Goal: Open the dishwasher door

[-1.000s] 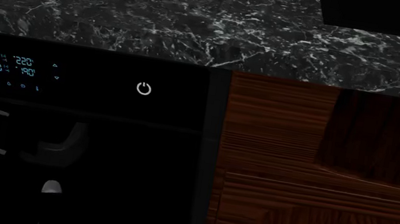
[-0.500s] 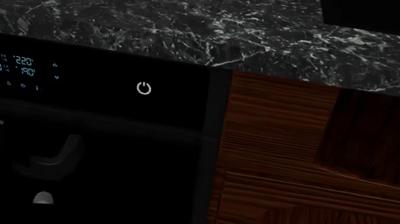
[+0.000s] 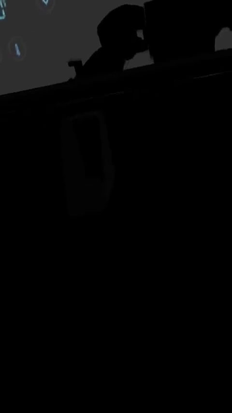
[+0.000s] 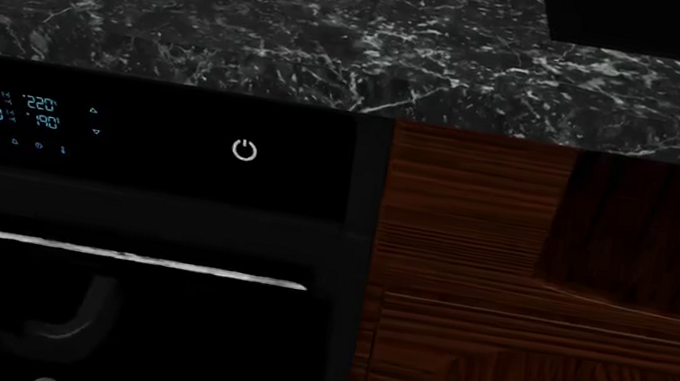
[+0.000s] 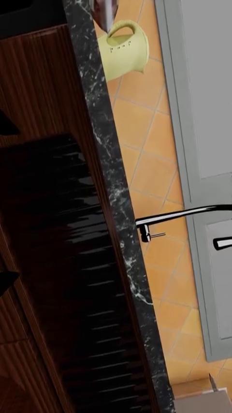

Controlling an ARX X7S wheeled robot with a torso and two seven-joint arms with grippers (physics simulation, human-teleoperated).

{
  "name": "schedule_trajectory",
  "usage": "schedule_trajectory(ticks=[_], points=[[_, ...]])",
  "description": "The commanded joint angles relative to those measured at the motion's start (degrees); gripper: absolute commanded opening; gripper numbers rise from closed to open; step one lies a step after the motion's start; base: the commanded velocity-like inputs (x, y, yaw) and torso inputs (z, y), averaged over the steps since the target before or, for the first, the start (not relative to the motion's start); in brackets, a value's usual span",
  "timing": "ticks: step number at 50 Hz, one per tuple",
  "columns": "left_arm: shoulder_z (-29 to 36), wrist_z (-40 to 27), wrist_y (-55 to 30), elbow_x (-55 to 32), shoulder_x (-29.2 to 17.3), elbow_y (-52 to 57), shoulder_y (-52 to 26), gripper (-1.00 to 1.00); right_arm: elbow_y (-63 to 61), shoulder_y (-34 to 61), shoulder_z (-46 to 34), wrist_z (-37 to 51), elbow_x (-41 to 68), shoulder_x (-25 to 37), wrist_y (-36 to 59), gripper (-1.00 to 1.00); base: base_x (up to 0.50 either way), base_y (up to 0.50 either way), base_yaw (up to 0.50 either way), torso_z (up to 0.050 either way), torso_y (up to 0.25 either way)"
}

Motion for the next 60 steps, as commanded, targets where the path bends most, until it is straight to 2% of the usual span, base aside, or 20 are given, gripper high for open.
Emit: schedule_trajectory(ticks=[1,41,60], points=[[-1.30,1.07,-4.06,-1.30,-4.48,8.19,3.24,-1.00,-0.40,0.37,-0.21,0.28,0.15,0.26,0.42,1.00,0.00,0.00,0.00,0.000,0.000],[-5.28,7.22,-17.00,-6.21,-12.12,29.71,17.02,-1.00,-0.64,0.05,-0.33,0.37,0.43,0.44,-0.42,1.00,0.00,0.00,0.00,0.001,0.002],[-6.94,4.91,-21.05,-7.46,-16.55,36.56,25.24,-1.00,-0.38,0.22,-0.65,0.21,0.47,0.38,-0.89,1.00,0.00,0.00,0.00,0.002,0.003]])
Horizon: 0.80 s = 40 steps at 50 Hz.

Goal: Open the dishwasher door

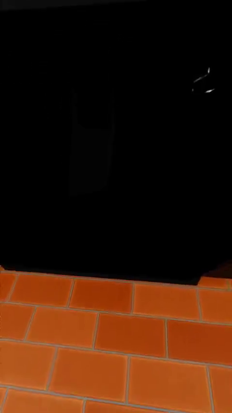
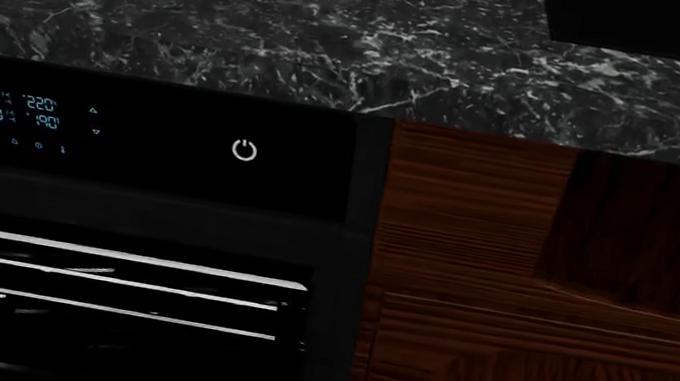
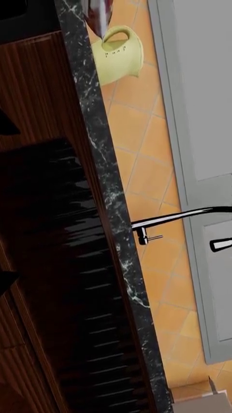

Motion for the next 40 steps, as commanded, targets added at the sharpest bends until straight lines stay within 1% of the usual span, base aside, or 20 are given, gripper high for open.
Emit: schedule_trajectory(ticks=[1,17,31,40], points=[[-3.29,-3.99,-1.47,3.20,-3.41,4.13,3.12,-1.00,0.20,0.05,-0.18,-0.09,0.07,-0.04,-0.37,1.00,-0.01,0.00,0.00,0.000,0.000],[-3.48,-10.81,-2.27,2.55,-5.26,6.39,12.06,-1.00,0.13,-0.97,0.28,-0.14,0.23,0.08,-1.30,1.00,0.00,0.00,0.00,0.001,0.003],[-2.49,-14.90,-1.94,1.63,-6.12,5.86,18.26,-1.00,0.03,-0.49,0.03,0.05,0.39,0.27,-0.88,1.00,0.00,0.00,0.00,0.001,0.002],[-2.29,-18.14,-0.30,0.07,-5.74,3.77,21.42,-1.00,0.19,-0.05,-0.31,0.09,0.31,0.27,-0.69,1.00,0.00,0.00,0.00,0.001,0.001]])
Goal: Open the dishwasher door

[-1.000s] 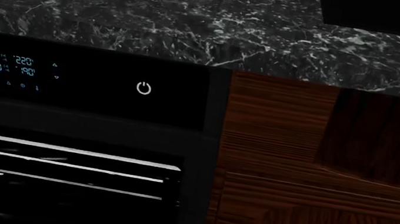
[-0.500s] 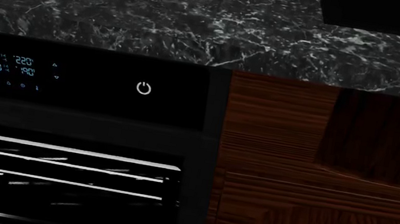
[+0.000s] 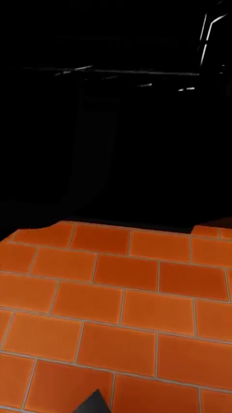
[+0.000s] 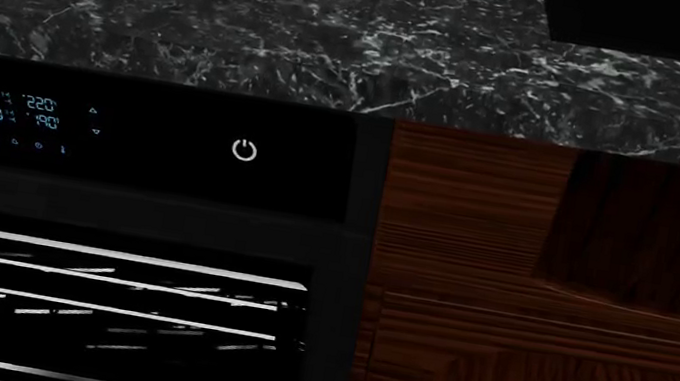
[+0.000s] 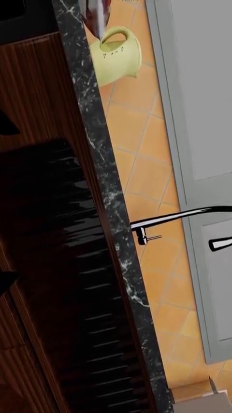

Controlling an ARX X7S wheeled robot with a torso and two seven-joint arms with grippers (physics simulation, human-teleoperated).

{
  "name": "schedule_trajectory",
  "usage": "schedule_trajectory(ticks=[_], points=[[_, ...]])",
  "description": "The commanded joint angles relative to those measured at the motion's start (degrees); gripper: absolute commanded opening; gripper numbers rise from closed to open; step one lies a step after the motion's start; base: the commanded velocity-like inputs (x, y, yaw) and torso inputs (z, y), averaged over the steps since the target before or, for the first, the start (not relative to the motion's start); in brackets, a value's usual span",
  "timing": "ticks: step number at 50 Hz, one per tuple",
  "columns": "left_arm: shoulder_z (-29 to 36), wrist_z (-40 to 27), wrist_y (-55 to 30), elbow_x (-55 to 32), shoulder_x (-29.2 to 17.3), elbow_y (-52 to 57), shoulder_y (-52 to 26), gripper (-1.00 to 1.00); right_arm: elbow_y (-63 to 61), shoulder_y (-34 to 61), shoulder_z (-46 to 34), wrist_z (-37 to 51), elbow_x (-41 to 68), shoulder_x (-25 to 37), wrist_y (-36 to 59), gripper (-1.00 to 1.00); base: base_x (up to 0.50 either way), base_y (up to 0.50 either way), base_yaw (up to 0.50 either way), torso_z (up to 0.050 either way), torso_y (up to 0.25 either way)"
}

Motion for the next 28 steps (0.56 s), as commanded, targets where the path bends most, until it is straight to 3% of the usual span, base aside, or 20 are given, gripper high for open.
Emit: schedule_trajectory(ticks=[1,28], points=[[-2.13,-5.49,1.84,4.37,-1.33,-2.91,3.34,-1.00,0.32,0.33,-0.31,0.00,-0.03,0.00,0.01,1.00,0.00,0.00,0.00,0.000,0.000],[0.85,-11.53,4.04,3.15,-0.49,-6.94,11.40,-1.00,2.19,0.72,-1.11,-0.65,-0.23,-0.62,-1.09,1.00,0.00,0.00,0.00,0.000,0.000]])
